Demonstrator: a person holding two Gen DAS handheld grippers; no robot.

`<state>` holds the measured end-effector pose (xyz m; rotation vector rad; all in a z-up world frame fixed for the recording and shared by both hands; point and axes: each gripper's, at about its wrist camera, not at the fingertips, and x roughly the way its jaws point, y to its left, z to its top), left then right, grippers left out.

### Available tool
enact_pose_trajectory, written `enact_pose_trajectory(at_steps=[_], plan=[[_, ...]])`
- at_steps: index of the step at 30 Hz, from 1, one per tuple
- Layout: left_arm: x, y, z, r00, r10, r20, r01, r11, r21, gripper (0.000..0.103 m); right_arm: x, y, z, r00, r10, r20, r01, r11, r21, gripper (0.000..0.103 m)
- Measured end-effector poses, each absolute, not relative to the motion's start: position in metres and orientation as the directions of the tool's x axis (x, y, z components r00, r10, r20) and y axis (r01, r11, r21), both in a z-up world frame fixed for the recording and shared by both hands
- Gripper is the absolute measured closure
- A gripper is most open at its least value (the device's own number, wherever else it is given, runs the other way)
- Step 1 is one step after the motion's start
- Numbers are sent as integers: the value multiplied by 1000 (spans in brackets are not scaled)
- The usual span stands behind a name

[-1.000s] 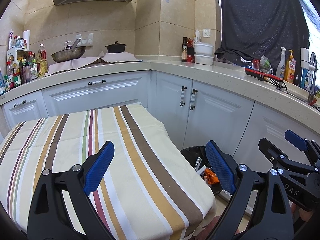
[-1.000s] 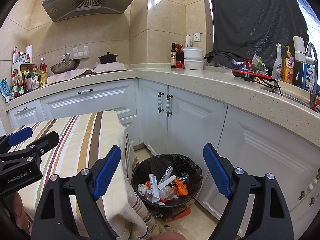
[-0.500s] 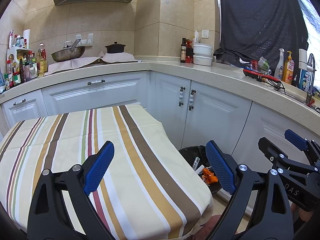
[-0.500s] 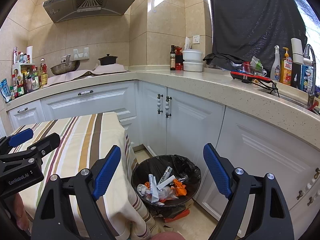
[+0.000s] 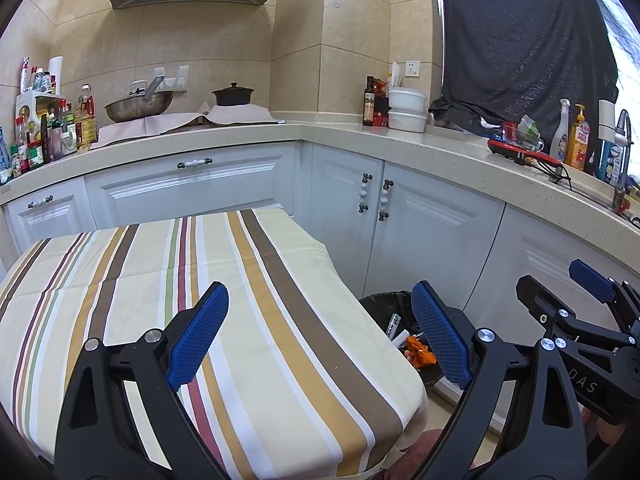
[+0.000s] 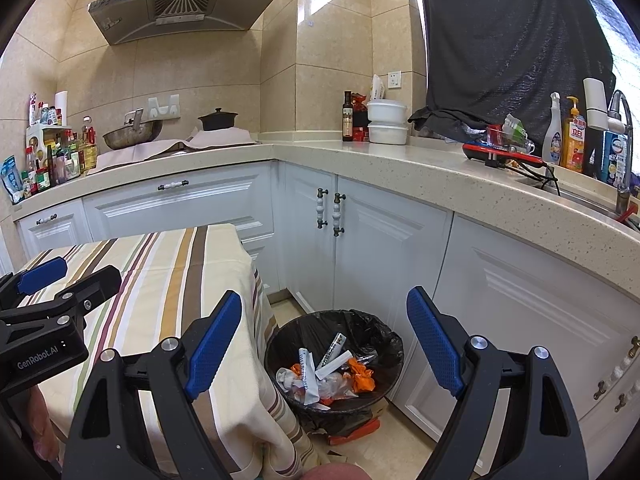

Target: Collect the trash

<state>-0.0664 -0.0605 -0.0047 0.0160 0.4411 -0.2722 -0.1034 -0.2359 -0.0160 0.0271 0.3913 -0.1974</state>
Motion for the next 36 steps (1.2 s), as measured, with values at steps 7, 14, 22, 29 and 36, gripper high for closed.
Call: enact_pose_trajectory(at_steps=[7,14,22,29,36], plan=[[-66,-58,-5,867,-257,-427,263,964,-46,12,-104,-235,-16,905,-187,-382,197,980,-11,21],[-65,-58,-6,867,-256,-428,262,964,-48,12,-104,-235,-16,905,-188,-381,199,980,-11,21],[-65,-57,-5,867,-257,-428,262,964,-48,12,-104,-234,-16,905,-187,-381,198,980,-11,21],[-65,-55,-6,868,-249,-429,254,966,-49,12,-104,-234,-16,905,-188,-381,199,980,-12,21],[-66,-53,-7,867,-248,-433,248,967,-57,12,-104,-232,-16,906,-188,-379,199,980,-12,21]])
